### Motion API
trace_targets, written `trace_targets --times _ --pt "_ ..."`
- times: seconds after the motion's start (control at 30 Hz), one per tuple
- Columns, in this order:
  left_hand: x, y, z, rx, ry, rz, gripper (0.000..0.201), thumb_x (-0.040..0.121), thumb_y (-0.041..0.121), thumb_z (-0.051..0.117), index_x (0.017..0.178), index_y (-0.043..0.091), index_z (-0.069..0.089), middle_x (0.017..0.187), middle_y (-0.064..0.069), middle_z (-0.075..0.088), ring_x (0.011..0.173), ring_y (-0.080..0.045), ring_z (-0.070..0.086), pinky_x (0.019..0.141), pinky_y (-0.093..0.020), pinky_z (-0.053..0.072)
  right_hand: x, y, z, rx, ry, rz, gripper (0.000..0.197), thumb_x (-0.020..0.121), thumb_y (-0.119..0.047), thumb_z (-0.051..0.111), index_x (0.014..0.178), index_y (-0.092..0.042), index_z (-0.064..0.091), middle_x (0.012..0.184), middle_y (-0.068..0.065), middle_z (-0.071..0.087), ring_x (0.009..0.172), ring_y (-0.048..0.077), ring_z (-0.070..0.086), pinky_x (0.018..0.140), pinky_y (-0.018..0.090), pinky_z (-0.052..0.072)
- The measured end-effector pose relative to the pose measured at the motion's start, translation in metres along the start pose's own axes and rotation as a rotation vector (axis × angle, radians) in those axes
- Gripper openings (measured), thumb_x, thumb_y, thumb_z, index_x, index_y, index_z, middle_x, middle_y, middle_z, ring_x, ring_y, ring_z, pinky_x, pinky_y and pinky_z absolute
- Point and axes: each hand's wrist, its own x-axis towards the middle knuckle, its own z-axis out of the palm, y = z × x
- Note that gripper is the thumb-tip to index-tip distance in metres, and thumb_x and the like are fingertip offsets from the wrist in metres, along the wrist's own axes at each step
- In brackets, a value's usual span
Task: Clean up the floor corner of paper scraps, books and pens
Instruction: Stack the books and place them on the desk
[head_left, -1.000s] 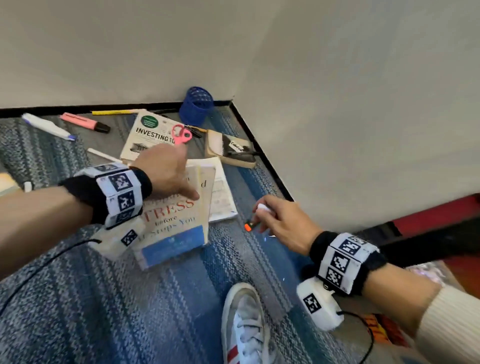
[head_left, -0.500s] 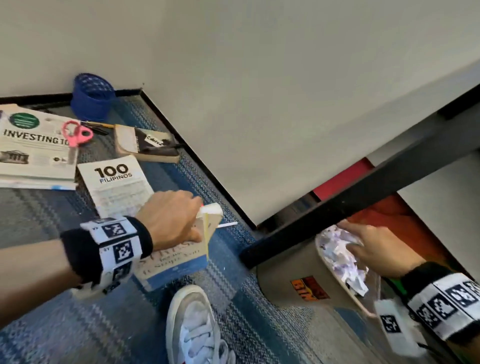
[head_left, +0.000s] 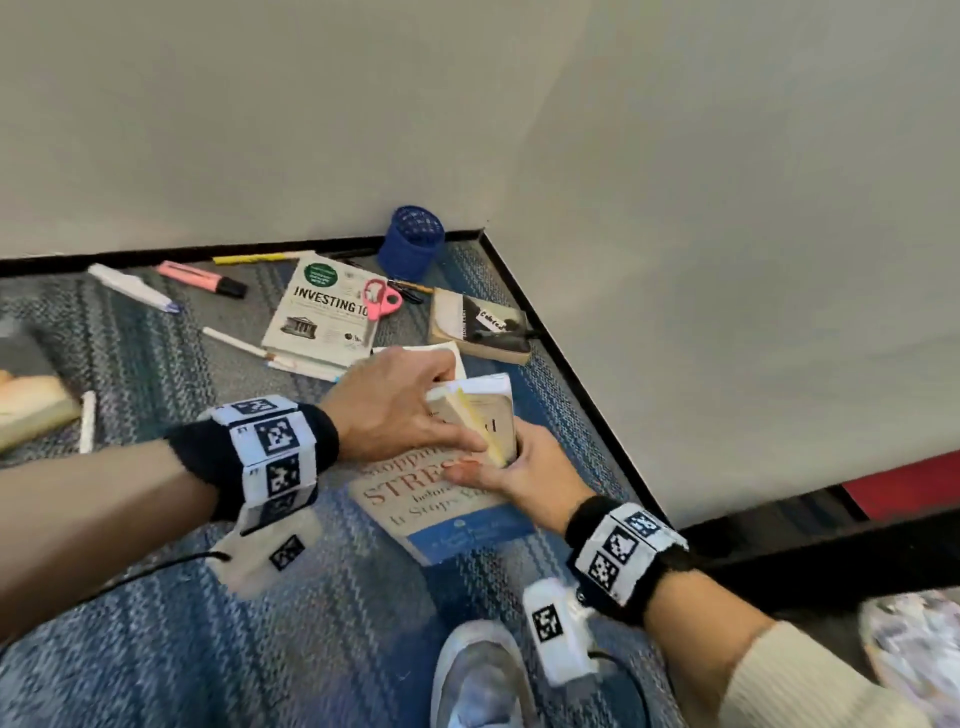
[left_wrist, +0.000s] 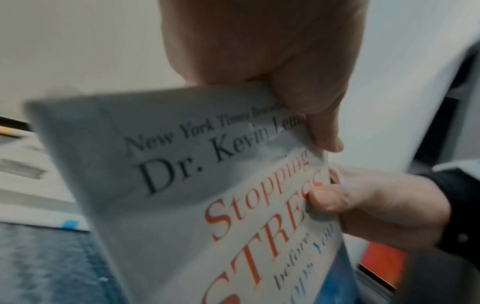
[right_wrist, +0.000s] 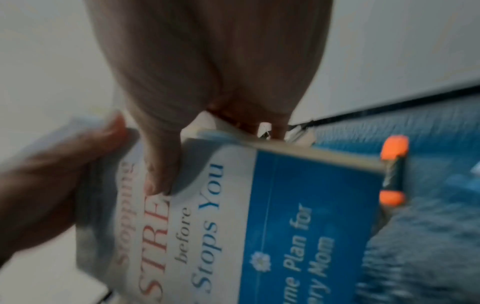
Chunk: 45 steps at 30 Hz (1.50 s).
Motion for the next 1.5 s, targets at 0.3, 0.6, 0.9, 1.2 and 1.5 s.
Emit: trace_targets --times 0.3,0.6,0.9,1.2,1.5 --pt "-0.060 -0.073 -0.077 -0.507 0.723 -0.602 0.095 0.057 0.081 0.070 0.122 0.020 0.037 0.118 0.002 0.056 0.104 -0.010 0.058 0.089 -0.035 0.049 0.079 -0.050 0.055 0.522 -0.162 -0.060 0.048 0.081 -0.006 0.072 0.124 -0.004 0.051 0.116 0.019 0.068 0.105 0.038 0.066 0.089 0.053 0.054" --pt "-0.140 -0.087 -0.039 -1.186 0.958 -0.610 0.101 0.046 0.070 0.083 0.123 0.010 0.058 0.118 -0.004 0.070 0.110 -0.019 0.066 0.090 -0.039 0.052 0.113 -0.039 0.129 0.618 -0.391 -0.092 0.068 0.069 -0.023 0.085 0.125 -0.008 0.050 0.119 0.019 0.067 0.109 0.037 0.065 0.086 0.048 0.055" --pt "-0.143 -0.098 0.051 -0.761 0.967 -0.659 0.073 0.064 0.028 0.090 0.122 0.031 0.046 0.110 0.006 0.068 0.108 -0.008 0.063 0.089 -0.028 0.053 0.121 -0.007 0.136 0.155 -0.485 -0.215 0.053 0.062 -0.020 0.088 0.110 -0.018 0.064 0.109 0.002 0.073 0.107 0.020 0.067 0.097 0.050 0.051" --pt "-0.159 -0.096 0.024 -0.800 0.781 -0.733 0.057 0.073 0.021 0.084 0.122 0.016 0.056 0.113 0.004 0.071 0.107 -0.008 0.066 0.093 -0.039 0.056 0.132 -0.015 0.120 -0.051 -0.572 -0.321 0.040 0.081 -0.041 0.072 0.114 -0.020 0.064 0.111 -0.006 0.072 0.108 0.010 0.066 0.096 0.043 0.053" --pt "-0.152 -0.088 0.015 -0.795 1.084 -0.743 0.042 0.076 0.042 0.067 0.108 0.016 0.068 0.106 0.000 0.075 0.093 -0.013 0.073 0.074 -0.031 0.061 0.156 -0.020 0.061 0.106 -0.219 -0.247 0.015 0.087 -0.015 0.068 0.101 -0.017 0.070 0.098 0.001 0.076 0.091 0.014 0.073 0.075 0.027 0.059"
